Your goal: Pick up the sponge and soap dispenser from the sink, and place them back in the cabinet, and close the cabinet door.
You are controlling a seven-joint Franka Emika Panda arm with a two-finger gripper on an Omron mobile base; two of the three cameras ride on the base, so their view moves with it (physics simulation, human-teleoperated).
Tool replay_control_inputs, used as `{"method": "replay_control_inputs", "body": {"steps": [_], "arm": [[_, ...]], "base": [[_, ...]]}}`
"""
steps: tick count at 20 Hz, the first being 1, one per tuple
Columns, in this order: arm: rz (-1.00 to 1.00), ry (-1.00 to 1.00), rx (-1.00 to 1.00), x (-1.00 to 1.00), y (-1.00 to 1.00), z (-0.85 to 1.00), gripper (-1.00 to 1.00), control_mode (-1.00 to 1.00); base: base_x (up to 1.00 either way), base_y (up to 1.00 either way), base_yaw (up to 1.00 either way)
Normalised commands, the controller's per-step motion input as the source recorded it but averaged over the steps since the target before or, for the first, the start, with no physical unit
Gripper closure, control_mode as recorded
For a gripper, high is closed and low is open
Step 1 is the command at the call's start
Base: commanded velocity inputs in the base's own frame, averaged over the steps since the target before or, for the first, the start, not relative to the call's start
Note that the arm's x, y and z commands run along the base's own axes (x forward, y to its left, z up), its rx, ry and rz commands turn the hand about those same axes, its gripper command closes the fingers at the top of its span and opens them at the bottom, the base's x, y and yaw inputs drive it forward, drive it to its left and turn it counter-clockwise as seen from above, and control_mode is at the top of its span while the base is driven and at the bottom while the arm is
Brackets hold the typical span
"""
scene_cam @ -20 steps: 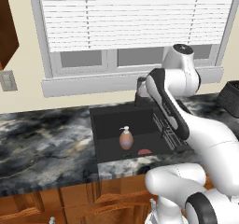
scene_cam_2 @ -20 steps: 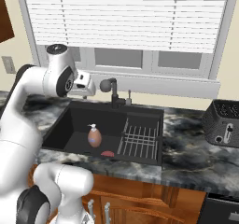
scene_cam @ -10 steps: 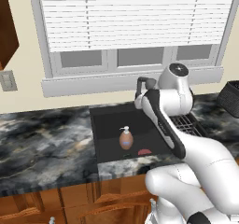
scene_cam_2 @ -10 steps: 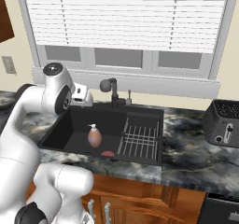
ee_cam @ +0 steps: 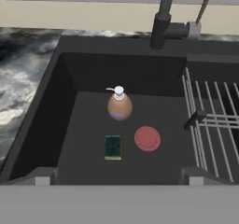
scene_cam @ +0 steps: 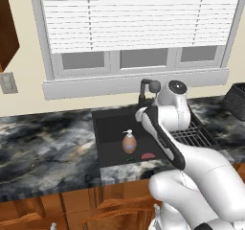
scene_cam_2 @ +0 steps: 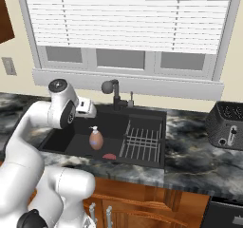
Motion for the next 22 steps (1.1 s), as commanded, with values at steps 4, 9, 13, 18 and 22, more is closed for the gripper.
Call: {"method": "replay_control_inputs", "body": {"steps": [4, 9, 13, 18, 22], "arm": [[0.0, 0.0, 0.0, 0.12, 0.03, -0.41, -1.0, -1.0], [0.0, 0.0, 0.0, 0.16, 0.05, -0.37, -1.0, -1.0], [0.0, 0.0, 0.0, 0.18, 0.06, -0.31, -1.0, -1.0], [0.0, 0.0, 0.0, 0.1, 0.04, -0.26, -1.0, -1.0], [0.0, 0.0, 0.0, 0.11, 0.04, -0.25, -1.0, -1.0]], "base": [[0.0, 0.0, 0.0], [0.0, 0.0, 0.0], [0.0, 0.0, 0.0], [0.0, 0.0, 0.0], [0.0, 0.0, 0.0]]}}
